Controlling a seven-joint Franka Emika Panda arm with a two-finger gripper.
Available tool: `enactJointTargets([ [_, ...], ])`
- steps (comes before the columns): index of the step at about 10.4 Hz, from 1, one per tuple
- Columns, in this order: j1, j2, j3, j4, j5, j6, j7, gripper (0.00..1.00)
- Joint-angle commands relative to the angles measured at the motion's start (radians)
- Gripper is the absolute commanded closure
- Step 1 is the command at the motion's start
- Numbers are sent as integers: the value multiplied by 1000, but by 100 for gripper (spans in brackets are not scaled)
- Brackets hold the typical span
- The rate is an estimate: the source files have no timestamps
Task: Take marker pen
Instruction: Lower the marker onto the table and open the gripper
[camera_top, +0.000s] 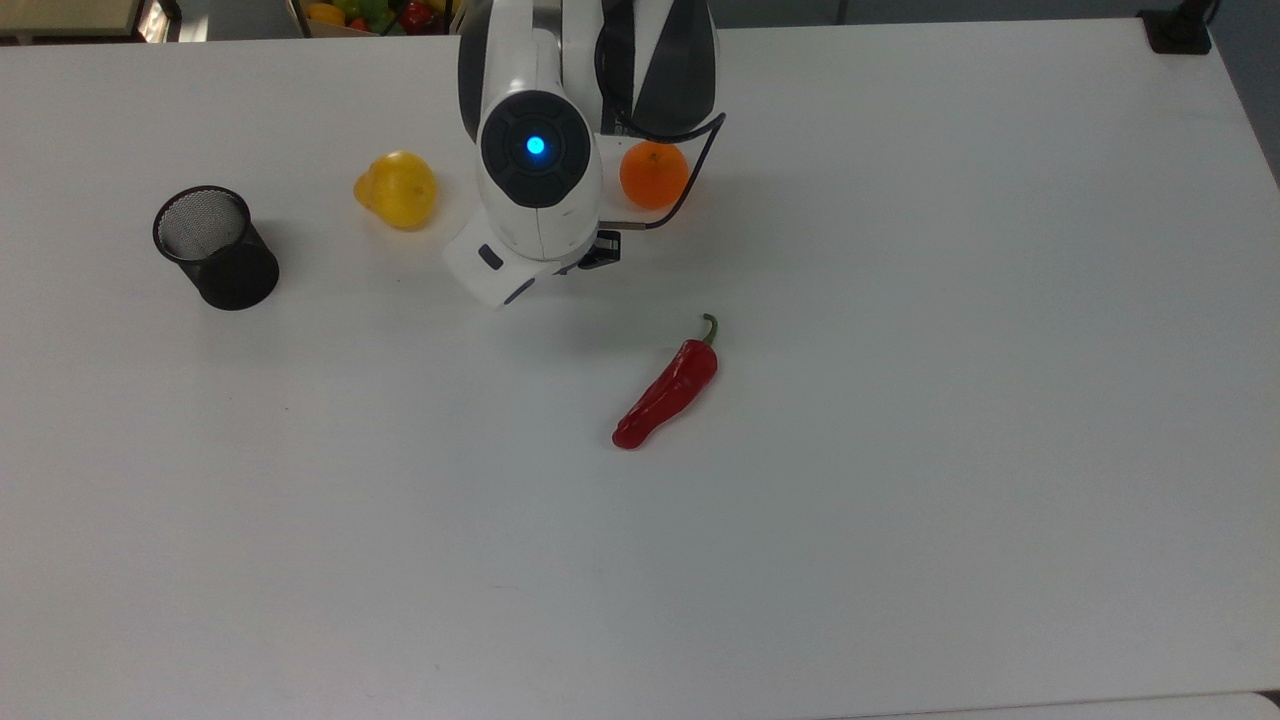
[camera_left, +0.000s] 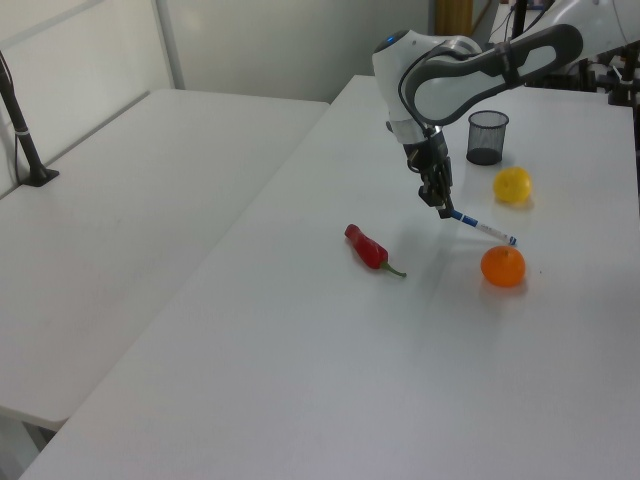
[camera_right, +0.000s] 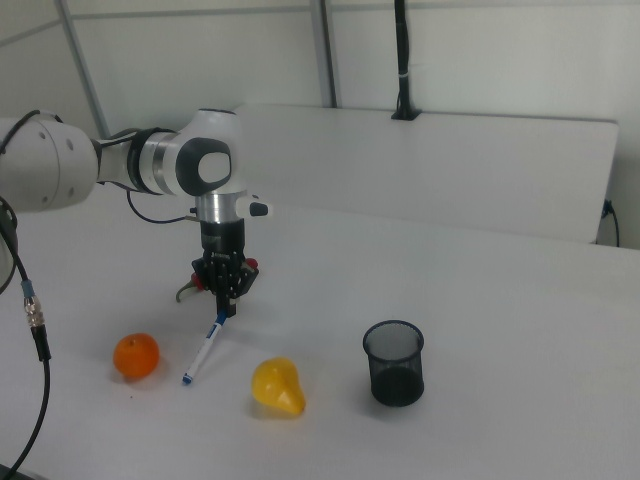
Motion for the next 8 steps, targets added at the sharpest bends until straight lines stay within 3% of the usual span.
enactJointTargets([
  [1,20,23,-14,-3,-12,39,-6,81],
  [2,20,28,-14,-5,-12,59,-4,78],
  [3,20,28,-14,-5,-12,67,-4,66],
  [5,20,23,-14,0,-21,65,-4,15],
  [6,15,11,-16,1,-32,62,-4,0],
  [8,6,-33,-26,3,-32,61,-3,0],
])
